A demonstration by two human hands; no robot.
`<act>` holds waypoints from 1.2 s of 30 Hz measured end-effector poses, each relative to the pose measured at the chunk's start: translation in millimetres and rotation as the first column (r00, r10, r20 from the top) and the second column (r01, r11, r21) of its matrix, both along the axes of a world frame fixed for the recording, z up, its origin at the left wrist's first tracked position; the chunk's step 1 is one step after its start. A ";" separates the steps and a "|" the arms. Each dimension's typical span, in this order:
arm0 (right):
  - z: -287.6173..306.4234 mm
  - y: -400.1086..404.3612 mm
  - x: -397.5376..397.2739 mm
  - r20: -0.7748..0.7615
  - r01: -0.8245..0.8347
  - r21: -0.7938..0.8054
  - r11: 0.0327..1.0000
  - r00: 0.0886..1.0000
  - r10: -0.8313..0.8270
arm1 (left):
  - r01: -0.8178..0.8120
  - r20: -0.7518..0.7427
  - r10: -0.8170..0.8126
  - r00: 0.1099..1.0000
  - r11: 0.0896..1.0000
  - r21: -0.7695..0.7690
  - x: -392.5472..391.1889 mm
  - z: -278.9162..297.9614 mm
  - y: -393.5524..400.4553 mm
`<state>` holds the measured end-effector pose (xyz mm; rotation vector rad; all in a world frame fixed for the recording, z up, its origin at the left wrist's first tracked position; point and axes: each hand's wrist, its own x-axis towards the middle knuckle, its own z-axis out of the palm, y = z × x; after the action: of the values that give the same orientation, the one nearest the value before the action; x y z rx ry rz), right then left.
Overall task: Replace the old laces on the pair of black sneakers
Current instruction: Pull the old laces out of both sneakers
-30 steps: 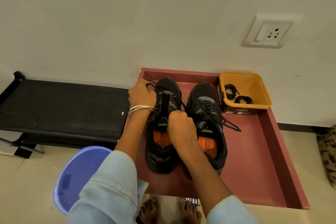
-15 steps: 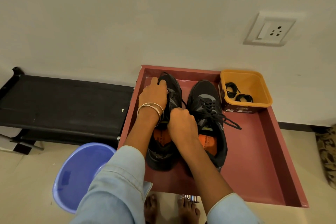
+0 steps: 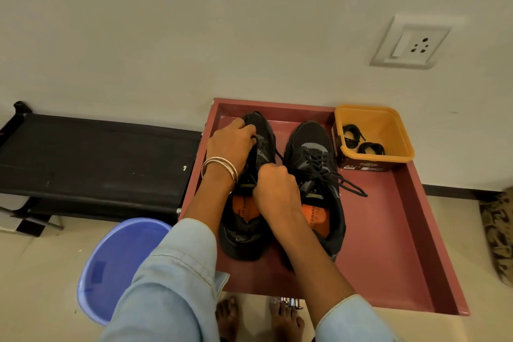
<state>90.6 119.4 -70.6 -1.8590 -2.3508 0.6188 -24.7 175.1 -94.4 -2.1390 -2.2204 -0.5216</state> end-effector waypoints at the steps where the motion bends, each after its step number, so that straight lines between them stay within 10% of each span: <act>1: 0.1 0.0 -0.1 0.002 0.002 -0.002 1.000 1.000 -0.002 | 0.015 -0.003 -0.015 1.000 1.000 0.010 -1.4 -1.8 -1.0; 9: -1.3 0.2 -1.2 0.022 -0.029 0.013 1.000 0.999 0.028 | -0.081 0.213 0.087 0.973 0.996 -0.037 1.0 -9.4 5.6; 14: -3.0 3.0 0.3 0.041 -0.041 0.021 0.999 0.998 0.040 | -0.346 0.731 0.284 0.621 0.936 -0.069 -8.8 -6.7 -0.8; 21: 12.4 5.5 7.0 -0.006 -0.042 -0.145 0.989 0.999 0.041 | -0.239 0.683 0.125 0.720 0.968 0.074 3.9 27.6 -14.4; 28: 64.1 19.9 40.0 -0.425 0.123 -0.074 0.990 0.894 -0.142 | -0.076 0.675 0.109 0.730 0.994 -0.079 -7.8 88.7 -35.2; 36: 90.3 8.0 14.4 -0.533 -0.022 -0.016 1.000 0.846 0.010 | -0.002 0.985 -0.018 0.173 1.000 0.019 16.8 191.7 -69.6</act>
<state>105.0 127.4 19.6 -1.4230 -1.9910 1.0132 -8.0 105.5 97.3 -1.9102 -2.4706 -2.6051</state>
